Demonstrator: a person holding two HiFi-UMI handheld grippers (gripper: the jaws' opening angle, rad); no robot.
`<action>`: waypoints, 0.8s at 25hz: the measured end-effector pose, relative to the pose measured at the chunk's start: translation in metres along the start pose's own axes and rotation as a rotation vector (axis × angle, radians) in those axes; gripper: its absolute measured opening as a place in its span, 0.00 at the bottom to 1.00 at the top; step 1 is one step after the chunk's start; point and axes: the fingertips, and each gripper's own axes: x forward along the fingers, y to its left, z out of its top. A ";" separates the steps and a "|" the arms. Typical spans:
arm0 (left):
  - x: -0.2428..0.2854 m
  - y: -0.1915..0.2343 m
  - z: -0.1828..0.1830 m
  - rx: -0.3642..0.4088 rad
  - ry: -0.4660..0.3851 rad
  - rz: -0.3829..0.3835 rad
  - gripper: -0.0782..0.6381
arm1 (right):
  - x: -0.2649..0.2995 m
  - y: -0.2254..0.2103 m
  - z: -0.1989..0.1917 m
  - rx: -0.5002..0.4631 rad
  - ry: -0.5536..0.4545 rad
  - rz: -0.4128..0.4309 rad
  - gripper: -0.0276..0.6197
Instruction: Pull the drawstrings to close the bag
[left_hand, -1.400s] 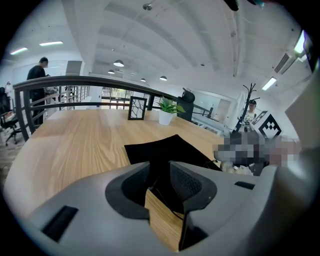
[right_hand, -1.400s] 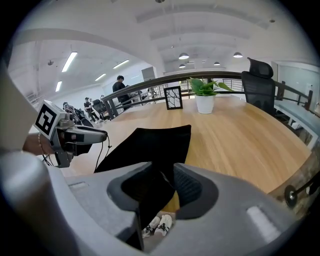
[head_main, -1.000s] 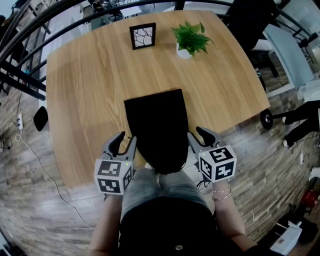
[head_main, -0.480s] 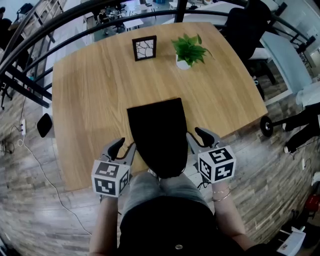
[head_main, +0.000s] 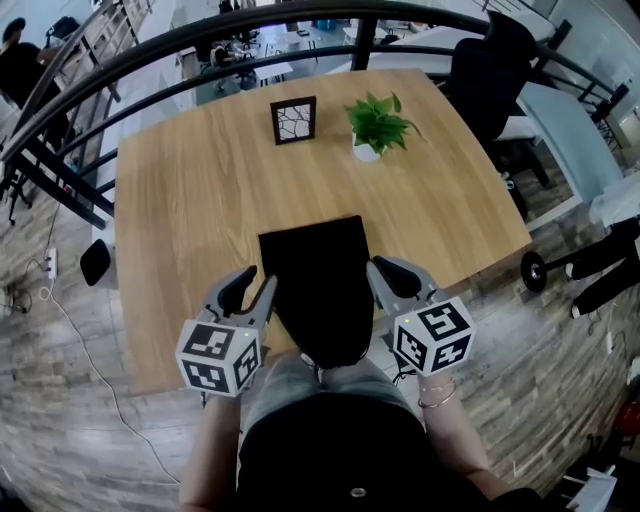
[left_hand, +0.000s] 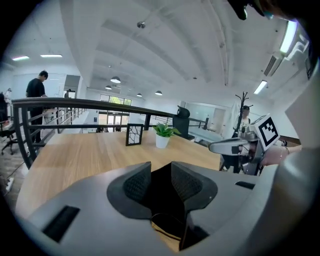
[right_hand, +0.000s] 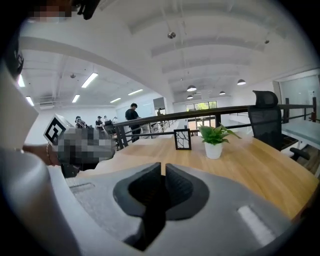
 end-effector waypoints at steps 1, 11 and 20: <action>-0.001 0.000 0.006 -0.003 -0.021 0.002 0.29 | -0.001 0.002 0.006 -0.009 -0.016 0.003 0.07; -0.001 -0.008 0.048 -0.003 -0.141 -0.039 0.16 | -0.014 0.023 0.063 -0.016 -0.168 0.099 0.04; -0.004 -0.018 0.062 0.028 -0.195 -0.052 0.13 | -0.021 0.030 0.088 -0.019 -0.275 0.087 0.04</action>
